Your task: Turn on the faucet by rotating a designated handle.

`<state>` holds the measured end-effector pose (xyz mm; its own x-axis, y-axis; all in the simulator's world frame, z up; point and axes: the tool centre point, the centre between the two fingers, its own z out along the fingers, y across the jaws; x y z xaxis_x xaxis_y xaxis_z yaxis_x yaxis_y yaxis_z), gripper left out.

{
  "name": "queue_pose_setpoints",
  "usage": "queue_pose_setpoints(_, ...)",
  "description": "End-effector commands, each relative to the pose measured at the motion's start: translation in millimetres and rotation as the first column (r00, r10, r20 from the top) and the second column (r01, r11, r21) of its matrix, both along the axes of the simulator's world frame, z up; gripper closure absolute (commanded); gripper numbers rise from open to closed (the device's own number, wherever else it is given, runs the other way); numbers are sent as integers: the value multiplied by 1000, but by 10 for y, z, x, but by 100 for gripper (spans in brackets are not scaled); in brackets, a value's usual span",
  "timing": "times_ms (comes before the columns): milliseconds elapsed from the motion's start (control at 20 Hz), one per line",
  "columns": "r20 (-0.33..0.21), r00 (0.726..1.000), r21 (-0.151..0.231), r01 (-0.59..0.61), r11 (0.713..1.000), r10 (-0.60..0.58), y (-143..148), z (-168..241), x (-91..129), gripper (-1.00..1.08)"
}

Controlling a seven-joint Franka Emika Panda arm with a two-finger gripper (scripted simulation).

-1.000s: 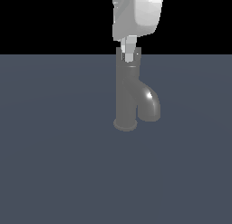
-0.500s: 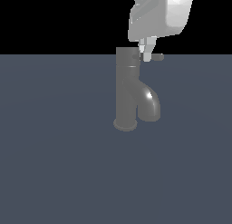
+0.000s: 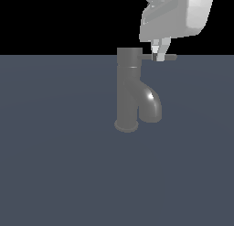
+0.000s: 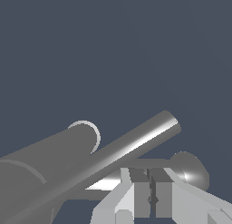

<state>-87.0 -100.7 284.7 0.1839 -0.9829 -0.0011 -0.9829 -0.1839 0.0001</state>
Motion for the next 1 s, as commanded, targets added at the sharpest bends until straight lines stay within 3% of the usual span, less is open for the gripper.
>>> queue_pose_setpoints(0, 0, 1000, 0, 1, 1000, -1, -26, 0, 33, 108)
queue_pose_setpoints(950, 0, 1000, -1, 13, 1000, -13, -336, 0, 415, 108)
